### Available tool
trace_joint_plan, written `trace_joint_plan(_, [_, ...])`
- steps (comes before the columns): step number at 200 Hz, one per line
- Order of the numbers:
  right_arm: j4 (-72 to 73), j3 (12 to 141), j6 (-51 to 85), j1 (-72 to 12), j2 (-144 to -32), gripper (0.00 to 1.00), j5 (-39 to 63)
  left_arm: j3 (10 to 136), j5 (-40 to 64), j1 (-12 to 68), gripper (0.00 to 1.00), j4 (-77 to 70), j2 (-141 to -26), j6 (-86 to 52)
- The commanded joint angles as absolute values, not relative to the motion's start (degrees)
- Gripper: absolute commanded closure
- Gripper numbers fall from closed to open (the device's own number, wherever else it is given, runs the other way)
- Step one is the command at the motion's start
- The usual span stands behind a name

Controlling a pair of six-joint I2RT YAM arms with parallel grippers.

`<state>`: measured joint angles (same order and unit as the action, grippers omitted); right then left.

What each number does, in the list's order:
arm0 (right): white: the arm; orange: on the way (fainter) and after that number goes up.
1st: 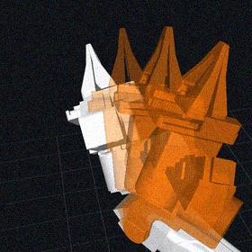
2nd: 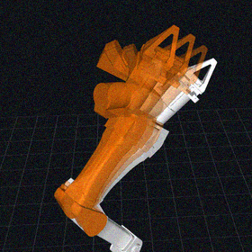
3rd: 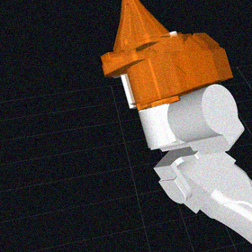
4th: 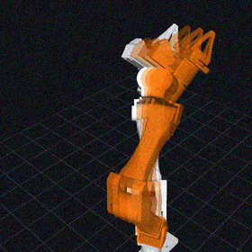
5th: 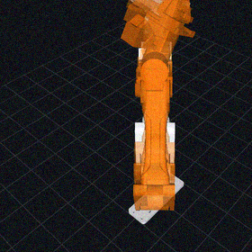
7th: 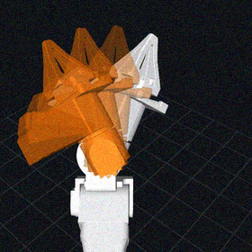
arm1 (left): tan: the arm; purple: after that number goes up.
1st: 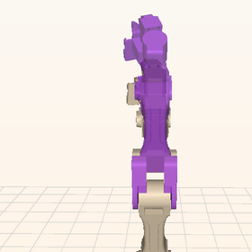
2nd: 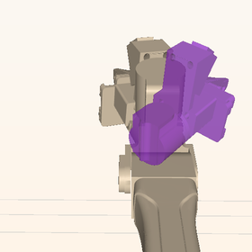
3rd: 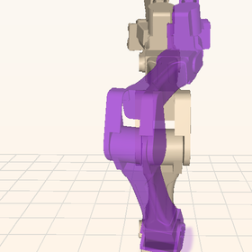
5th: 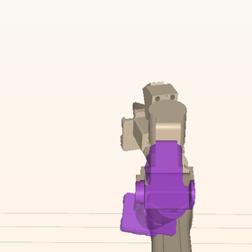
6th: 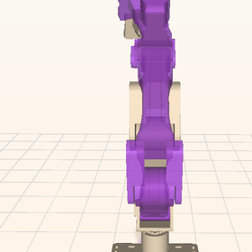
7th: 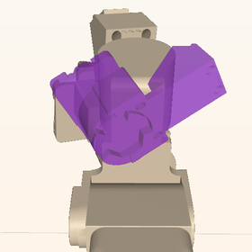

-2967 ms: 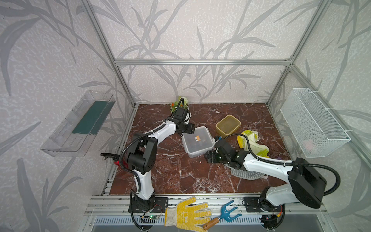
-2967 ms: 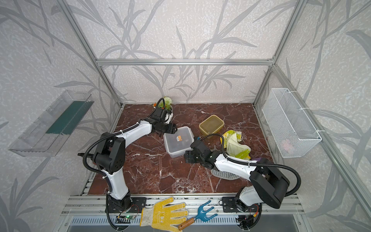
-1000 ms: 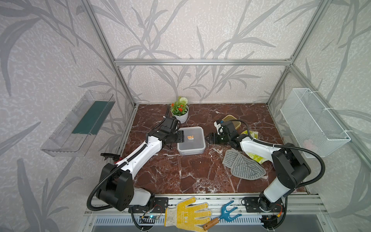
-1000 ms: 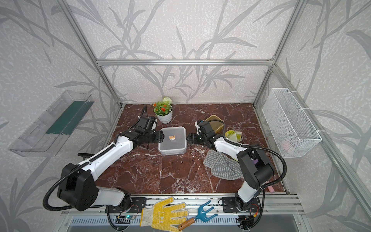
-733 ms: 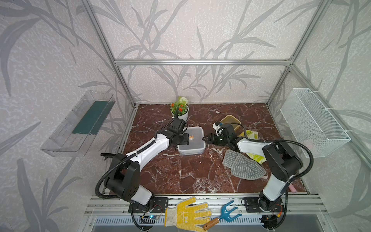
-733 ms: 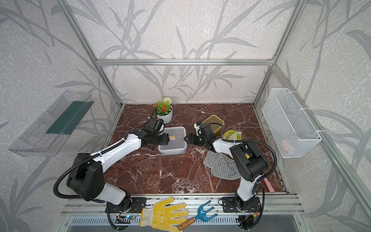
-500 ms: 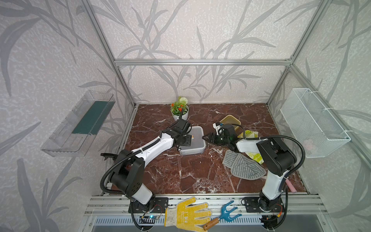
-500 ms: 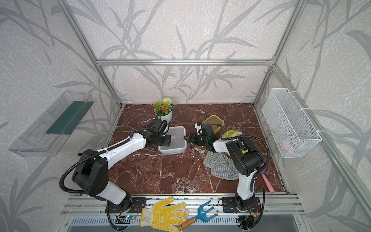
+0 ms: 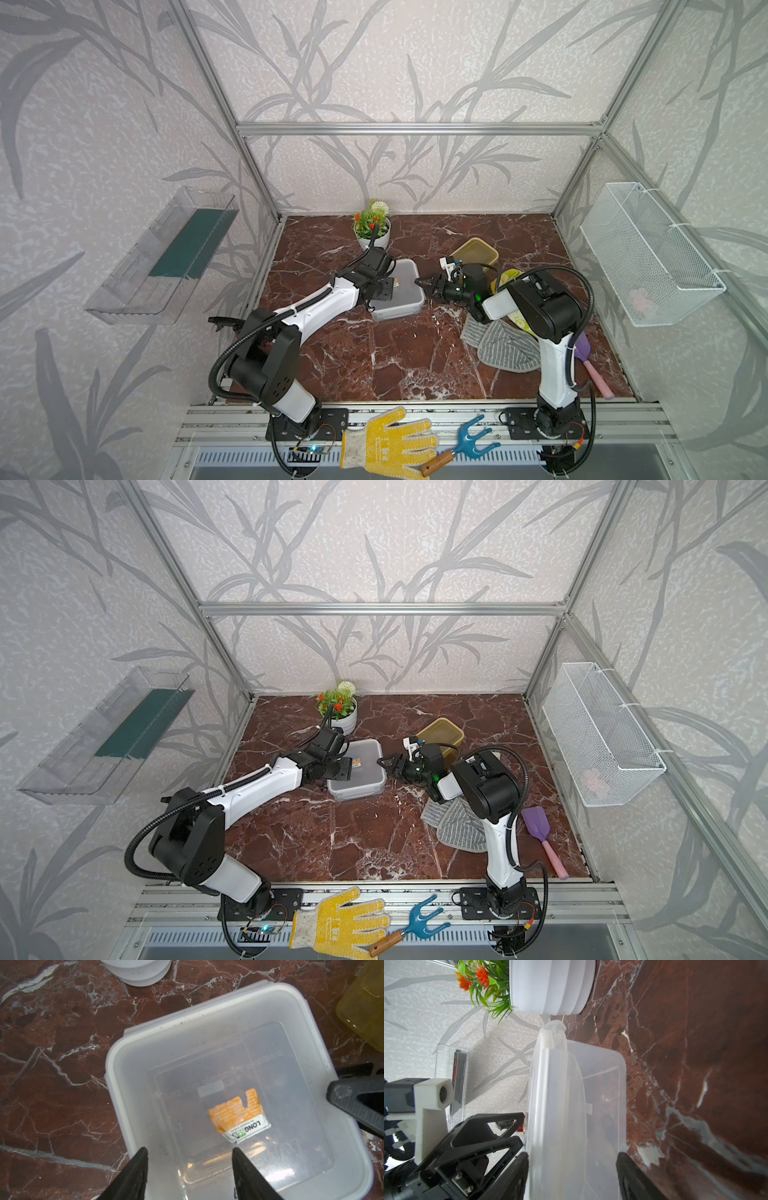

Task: Wipe the insides of the lunch boxes
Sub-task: Open the fastener of the lunch box.

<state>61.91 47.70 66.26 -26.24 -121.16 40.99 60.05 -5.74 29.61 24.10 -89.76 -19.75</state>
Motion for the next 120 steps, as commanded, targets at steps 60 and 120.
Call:
trace_joint_plan(60, [80.5,47.7,81.3,-26.9,-127.1,0.46,42.9,57.2,-4.1,29.4,0.38,24.9,-89.7,-17.6])
trace_joint_plan(120, [80.5,47.4,83.6,-28.4,-124.6,0.6,42.9,59.0,-6.4,29.5,0.38,27.4,-95.6,-17.9])
